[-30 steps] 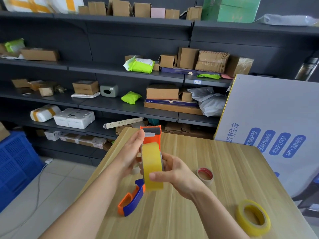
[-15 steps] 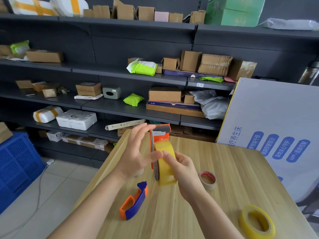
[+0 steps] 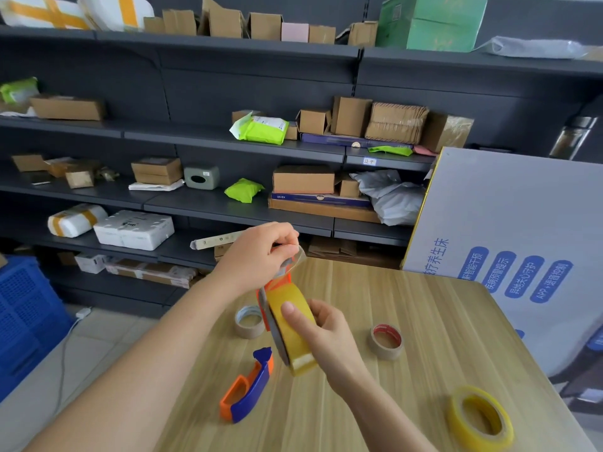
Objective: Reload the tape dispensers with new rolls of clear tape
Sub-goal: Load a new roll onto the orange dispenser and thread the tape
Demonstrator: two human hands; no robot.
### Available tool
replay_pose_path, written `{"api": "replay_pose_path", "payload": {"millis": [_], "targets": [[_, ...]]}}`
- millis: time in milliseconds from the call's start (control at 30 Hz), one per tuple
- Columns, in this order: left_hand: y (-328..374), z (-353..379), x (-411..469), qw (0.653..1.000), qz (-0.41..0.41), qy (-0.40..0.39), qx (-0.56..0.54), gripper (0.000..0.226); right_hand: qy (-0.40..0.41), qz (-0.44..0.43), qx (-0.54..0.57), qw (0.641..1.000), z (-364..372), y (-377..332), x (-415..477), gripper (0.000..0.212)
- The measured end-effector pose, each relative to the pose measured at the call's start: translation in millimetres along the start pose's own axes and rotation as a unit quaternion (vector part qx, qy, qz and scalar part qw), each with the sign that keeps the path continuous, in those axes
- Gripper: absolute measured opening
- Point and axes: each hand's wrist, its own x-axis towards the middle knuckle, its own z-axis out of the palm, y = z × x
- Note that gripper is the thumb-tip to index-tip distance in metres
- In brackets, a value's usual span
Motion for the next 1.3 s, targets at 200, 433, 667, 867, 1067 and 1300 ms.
{"api": "replay_pose_path", "payload": {"millis": [200, 433, 667, 867, 1067, 1300], "targets": [[14, -9, 17, 0.996, 0.01, -0.078, 0.042, 0.016, -0.012, 0.02, -0.031, 0.999, 0, 1, 0, 0.037], [17, -6, 29, 0.995, 0.017, -0.075, 0.057, 0.012, -0.006, 0.029, -0.038, 0.999, -4, -4, 0, 0.036], [11, 0, 26, 1.0, 0.003, 0.011, -0.006, 0.012, 0.054, 0.017, -0.055, 0.997, -8, -1, 5, 0.025], [15, 1, 17, 0.996, 0.043, 0.075, 0.027, 0.01, 0.056, 0.028, -0.063, 0.996, -7, -4, 9, 0.033], [9, -4, 17, 0.994, 0.025, 0.097, 0.05, 0.012, 0.057, 0.019, -0.098, 0.993, -7, -1, 14, 0.04], [-3, -10, 18, 0.99, -0.09, 0.112, -0.002, 0.015, 0.034, 0.017, -0.082, 0.996, -8, 1, 13, 0.035]]}}
